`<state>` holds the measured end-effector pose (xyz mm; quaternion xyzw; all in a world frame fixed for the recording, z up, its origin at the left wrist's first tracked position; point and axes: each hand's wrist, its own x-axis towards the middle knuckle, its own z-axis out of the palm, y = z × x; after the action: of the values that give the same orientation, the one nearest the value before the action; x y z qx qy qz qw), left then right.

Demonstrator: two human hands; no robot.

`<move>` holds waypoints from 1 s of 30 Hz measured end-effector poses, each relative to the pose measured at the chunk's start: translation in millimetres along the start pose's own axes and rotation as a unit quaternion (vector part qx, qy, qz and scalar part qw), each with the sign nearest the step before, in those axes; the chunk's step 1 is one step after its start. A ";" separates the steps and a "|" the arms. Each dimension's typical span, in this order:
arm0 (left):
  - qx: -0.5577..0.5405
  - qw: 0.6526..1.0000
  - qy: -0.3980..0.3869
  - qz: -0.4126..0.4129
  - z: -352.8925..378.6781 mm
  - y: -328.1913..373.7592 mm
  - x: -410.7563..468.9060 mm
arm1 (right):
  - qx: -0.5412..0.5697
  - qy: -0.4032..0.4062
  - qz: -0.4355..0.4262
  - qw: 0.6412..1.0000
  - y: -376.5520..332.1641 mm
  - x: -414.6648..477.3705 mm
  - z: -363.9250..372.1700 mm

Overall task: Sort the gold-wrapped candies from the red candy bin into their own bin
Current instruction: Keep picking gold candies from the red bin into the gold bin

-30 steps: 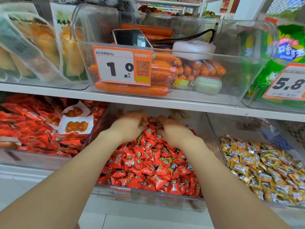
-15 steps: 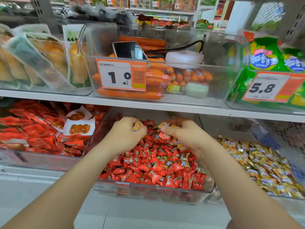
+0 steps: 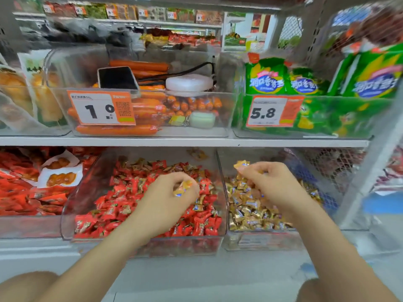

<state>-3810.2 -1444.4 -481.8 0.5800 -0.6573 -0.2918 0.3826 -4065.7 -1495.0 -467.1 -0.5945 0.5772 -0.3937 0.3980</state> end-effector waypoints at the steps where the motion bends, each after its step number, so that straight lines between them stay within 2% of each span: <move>1: -0.003 1.000 -0.004 0.022 12.4 12.9 -2.6 | -0.075 0.057 -0.022 0.995 17.5 8.9 -13.9; 2: 0.000 0.999 -0.006 0.048 25.6 26.5 -4.3 | -0.173 0.096 -0.041 0.979 35.6 15.6 -27.4; 3: 0.007 0.997 -0.010 0.076 39.2 40.1 -4.5 | -0.252 0.097 -0.058 0.961 51.8 19.8 -38.7; 5: 0.033 0.991 -0.023 0.125 69.2 62.2 1.1 | -0.352 0.005 -0.054 0.934 78.8 23.8 -55.9; 7: 0.089 0.985 -0.025 0.148 102.4 74.0 14.3 | -0.407 -0.087 -0.044 0.908 96.0 20.8 -66.6; 10: 0.187 0.973 -0.024 0.129 149.6 73.7 39.2 | -0.373 -0.097 -0.075 0.920 106.8 13.2 -81.8; 13: 0.278 0.950 -0.107 0.091 184.7 55.8 62.1 | -0.309 -0.015 -0.126 0.943 106.7 6.0 -97.7; 15: 0.308 0.934 -0.177 0.035 195.9 45.9 71.5 | -0.253 0.046 -0.111 0.960 107.2 1.5 -108.7; 17: 0.342 0.920 -0.188 0.015 201.4 40.5 77.6 | -0.196 0.100 -0.081 0.972 107.7 -0.6 -116.6; 21: 0.464 0.871 -0.103 0.125 185.7 56.6 65.6 | -0.167 0.142 -0.029 0.975 93.0 -5.9 -105.2; 23: 0.450 0.866 -0.055 0.209 164.3 61.8 50.8 | -0.173 0.119 -0.046 0.977 76.2 -10.5 -83.0; 26: 0.371 0.871 0.033 0.320 118.9 51.3 26.6 | -0.179 0.055 -0.131 0.973 47.4 -21.9 -38.1; 28: 0.320 0.893 0.093 0.301 83.5 34.9 17.9 | -0.192 0.022 -0.207 0.959 28.8 -32.2 -9.2; 30: 0.309 0.916 0.116 0.228 47.9 13.1 15.6 | -0.215 0.008 -0.285 0.934 14.3 -39.7 16.6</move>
<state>-3858.1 -1460.6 -494.1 0.5333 -0.7803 0.0898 0.3141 -4056.6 -1455.2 -486.9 -0.8022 0.4575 -0.3620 0.1272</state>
